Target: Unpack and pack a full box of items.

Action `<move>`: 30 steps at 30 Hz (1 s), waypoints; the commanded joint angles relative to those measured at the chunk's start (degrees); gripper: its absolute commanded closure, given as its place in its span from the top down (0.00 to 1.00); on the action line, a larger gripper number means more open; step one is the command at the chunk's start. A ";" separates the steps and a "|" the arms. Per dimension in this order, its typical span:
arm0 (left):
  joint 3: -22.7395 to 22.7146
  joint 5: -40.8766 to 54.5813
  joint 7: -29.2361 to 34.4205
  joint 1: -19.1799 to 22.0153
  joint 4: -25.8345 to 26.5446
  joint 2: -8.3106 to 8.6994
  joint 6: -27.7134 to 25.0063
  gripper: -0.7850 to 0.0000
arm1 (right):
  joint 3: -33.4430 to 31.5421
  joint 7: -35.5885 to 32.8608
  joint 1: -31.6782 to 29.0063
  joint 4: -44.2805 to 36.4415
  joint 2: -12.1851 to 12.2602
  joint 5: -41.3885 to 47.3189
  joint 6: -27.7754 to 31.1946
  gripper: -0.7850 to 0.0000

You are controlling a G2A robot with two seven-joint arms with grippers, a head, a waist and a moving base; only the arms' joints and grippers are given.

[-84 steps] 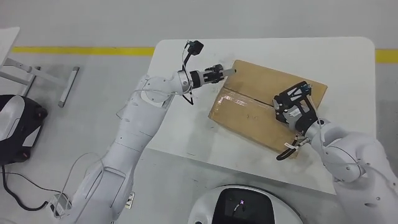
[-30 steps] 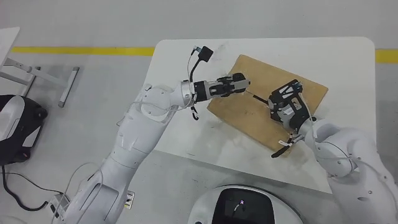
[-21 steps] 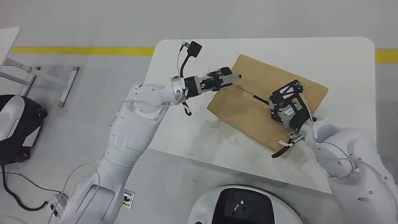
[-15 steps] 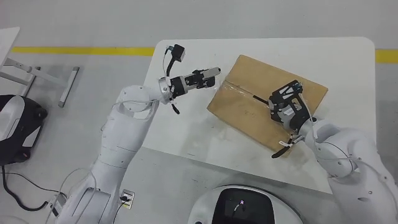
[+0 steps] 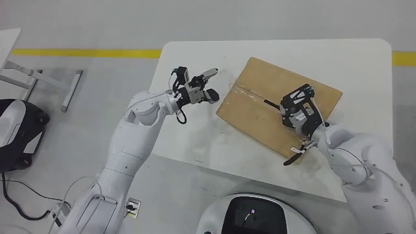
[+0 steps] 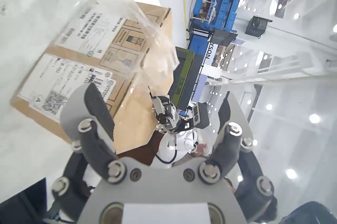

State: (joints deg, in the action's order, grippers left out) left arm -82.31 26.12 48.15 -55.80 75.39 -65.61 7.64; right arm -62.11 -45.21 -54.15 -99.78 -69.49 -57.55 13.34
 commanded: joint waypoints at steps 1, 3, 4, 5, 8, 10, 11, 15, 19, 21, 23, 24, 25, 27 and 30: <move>1.21 2.15 -0.93 1.45 -2.50 -0.38 1.16 1.00 | 0.00 0.11 -0.07 -0.06 -0.01 -0.11 -0.10 0.00; 2.38 0.82 -2.61 2.94 -4.75 -0.55 1.23 1.00 | 0.01 0.04 -0.15 -0.18 -0.01 -0.27 -0.22 0.00; 2.81 1.65 -2.99 3.62 -5.84 -0.73 1.36 1.00 | 0.00 0.03 -0.18 -0.25 -0.01 -0.32 -0.24 0.00; 3.27 2.31 -3.30 4.28 -7.06 -0.89 1.70 1.00 | -0.03 0.05 -0.22 -0.31 -0.01 -0.40 -0.23 0.00; 4.37 4.34 -4.36 6.20 -10.04 -1.37 2.58 1.00 | -0.10 0.00 -0.34 -0.43 -0.01 -0.56 -0.39 0.00; 4.97 5.24 -4.54 7.25 -11.55 -1.62 2.40 1.00 | -0.12 0.08 -0.39 -0.49 0.00 -0.70 -0.37 0.00; 5.24 6.07 -4.32 7.70 -12.18 -1.77 2.23 1.00 | -0.14 0.09 -0.42 -0.50 -0.01 -0.71 -0.35 0.00; 6.26 9.25 -4.33 9.52 -15.00 -2.40 1.98 1.00 | -0.08 0.02 -0.38 -0.57 -0.04 -0.90 -0.44 0.00; 7.42 12.10 -3.46 11.11 -17.13 -3.05 1.47 0.88 | 0.02 -0.04 -0.33 -0.56 -0.08 -1.08 -0.56 0.00; 7.77 14.06 -2.34 11.67 -18.06 -3.36 0.93 0.69 | 0.03 -0.06 -0.31 -0.56 -0.10 -1.08 -0.59 0.00; 8.02 15.10 -1.87 12.21 -18.94 -3.57 0.52 0.41 | 0.03 -0.08 -0.29 -0.56 -0.11 -1.08 -0.59 0.00; 8.08 15.98 -1.57 12.44 -19.30 -3.70 0.43 0.35 | 0.02 -0.10 -0.27 -0.55 -0.12 -1.08 -0.59 0.00; 8.26 16.10 -1.19 12.71 -19.53 -3.77 0.14 0.23 | 0.02 -0.11 -0.26 -0.54 -0.13 -1.08 -0.59 0.00; 8.58 16.10 -0.82 13.23 -19.83 -3.88 -0.22 0.00 | 0.03 -0.18 -0.23 -0.51 -0.14 -1.14 -0.61 0.00; 8.80 16.68 -0.21 13.57 -19.93 -4.04 -1.01 0.00 | 0.16 -0.24 -0.12 -0.45 -0.19 -1.17 -0.59 0.00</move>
State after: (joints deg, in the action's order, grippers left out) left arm -73.57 42.54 47.78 -42.29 55.52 -69.59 6.92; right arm -62.02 -45.43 -54.32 -100.25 -69.66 -58.73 12.71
